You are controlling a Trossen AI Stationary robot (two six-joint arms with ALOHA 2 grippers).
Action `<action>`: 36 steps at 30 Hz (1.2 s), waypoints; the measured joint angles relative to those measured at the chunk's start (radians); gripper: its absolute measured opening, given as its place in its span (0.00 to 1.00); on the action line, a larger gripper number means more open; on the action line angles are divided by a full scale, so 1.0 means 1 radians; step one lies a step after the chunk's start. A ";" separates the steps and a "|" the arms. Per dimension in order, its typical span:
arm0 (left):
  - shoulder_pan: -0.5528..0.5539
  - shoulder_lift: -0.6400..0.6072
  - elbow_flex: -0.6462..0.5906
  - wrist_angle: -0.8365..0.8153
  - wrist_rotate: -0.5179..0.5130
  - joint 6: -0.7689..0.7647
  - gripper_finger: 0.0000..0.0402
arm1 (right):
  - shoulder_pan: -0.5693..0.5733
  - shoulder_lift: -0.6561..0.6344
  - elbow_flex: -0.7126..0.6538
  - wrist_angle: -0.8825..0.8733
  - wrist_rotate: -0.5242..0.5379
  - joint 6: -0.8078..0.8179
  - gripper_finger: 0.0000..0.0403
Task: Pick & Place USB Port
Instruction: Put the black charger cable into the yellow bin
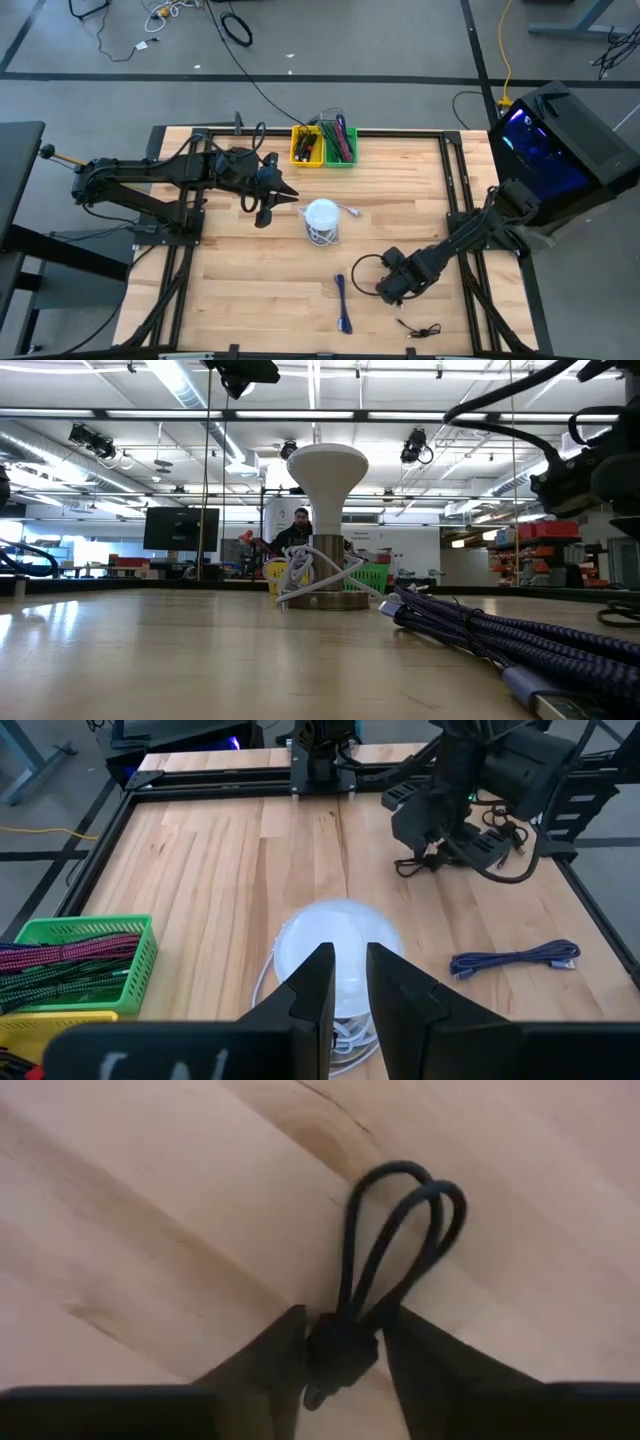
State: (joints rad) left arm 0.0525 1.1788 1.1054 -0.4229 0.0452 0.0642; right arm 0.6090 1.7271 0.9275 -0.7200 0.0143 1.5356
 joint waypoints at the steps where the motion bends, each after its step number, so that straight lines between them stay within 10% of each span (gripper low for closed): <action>1: 0.000 0.000 0.000 0.000 0.000 0.000 0.16 | -0.001 0.007 0.000 -0.002 -0.006 -0.008 0.31; 6: 0.000 0.000 0.000 0.000 0.000 0.000 0.16 | -0.005 -0.011 -0.003 0.001 0.018 -0.073 0.05; 24: 0.000 0.000 0.000 0.115 0.003 -0.028 0.16 | -0.283 -0.406 -0.007 0.306 0.455 -0.839 0.02; 36: 0.000 0.000 0.000 0.317 0.090 -0.060 0.16 | -0.468 -0.478 -0.005 0.941 0.208 -1.451 0.02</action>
State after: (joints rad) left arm 0.0528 1.1790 1.1055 -0.1056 0.1352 0.0038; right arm 0.1414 1.2491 0.9226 0.2208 0.2218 0.0843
